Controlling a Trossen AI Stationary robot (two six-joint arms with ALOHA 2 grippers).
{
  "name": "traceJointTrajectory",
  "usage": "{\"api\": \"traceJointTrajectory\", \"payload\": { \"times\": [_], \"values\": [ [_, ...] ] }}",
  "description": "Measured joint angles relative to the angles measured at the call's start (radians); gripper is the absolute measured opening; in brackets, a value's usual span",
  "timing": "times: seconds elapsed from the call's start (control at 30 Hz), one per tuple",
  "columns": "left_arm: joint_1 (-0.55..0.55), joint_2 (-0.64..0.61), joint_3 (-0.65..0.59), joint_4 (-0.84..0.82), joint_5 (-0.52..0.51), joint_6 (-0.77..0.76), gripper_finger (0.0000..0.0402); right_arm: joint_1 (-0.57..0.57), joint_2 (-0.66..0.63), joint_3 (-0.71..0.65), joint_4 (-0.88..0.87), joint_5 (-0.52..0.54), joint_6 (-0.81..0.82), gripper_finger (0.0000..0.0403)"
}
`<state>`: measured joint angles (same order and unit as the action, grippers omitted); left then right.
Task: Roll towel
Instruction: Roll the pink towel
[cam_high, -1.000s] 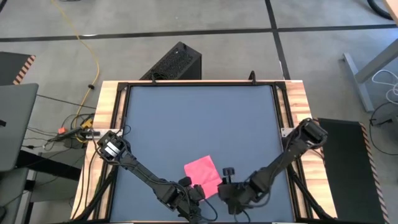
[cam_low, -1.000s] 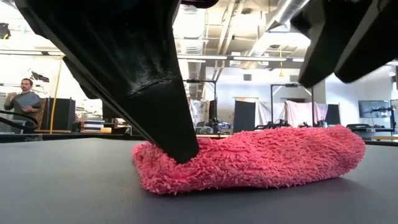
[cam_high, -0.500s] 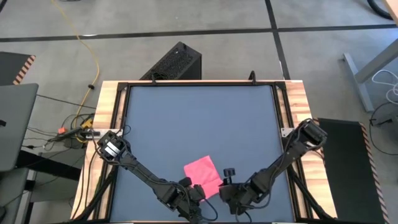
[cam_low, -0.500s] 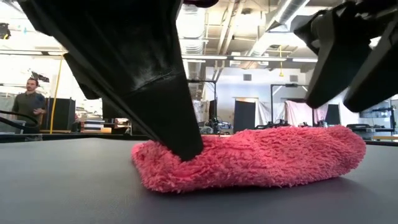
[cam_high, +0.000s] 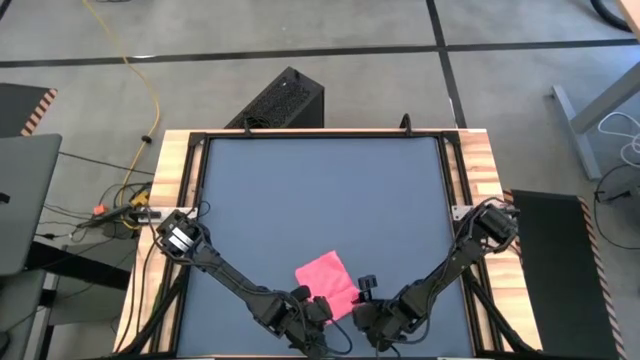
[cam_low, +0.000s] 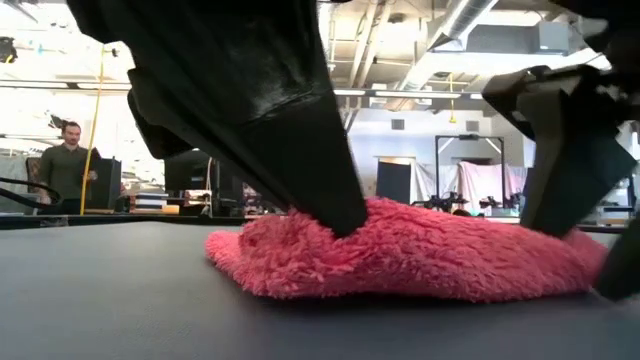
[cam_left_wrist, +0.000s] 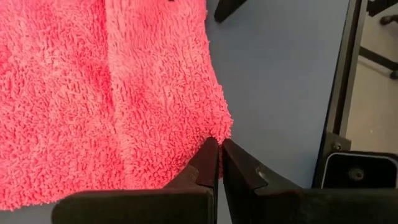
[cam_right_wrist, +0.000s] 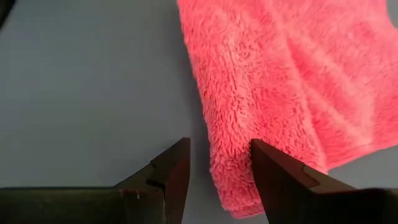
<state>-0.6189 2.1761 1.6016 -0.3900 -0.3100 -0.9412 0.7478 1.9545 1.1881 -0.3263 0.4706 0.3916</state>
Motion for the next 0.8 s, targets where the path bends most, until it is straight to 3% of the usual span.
{"api": "traceJointTrajectory", "payload": {
  "times": [0.37,0.6,0.8],
  "values": [
    [0.0,0.0,0.0,0.008,0.036,-0.006,0.0,-0.031,0.013,0.001,-0.015,0.021,0.002,0.0176],
    [0.0,0.0,0.0,0.008,0.037,-0.006,0.0,-0.05,0.014,0.0,-0.039,0.021,0.001,0.0115],
    [0.0,0.0,0.0,-0.014,0.021,-0.031,0.0,-0.057,0.011,0.002,-0.043,-0.053,0.015,0.0045]
  ]
}}
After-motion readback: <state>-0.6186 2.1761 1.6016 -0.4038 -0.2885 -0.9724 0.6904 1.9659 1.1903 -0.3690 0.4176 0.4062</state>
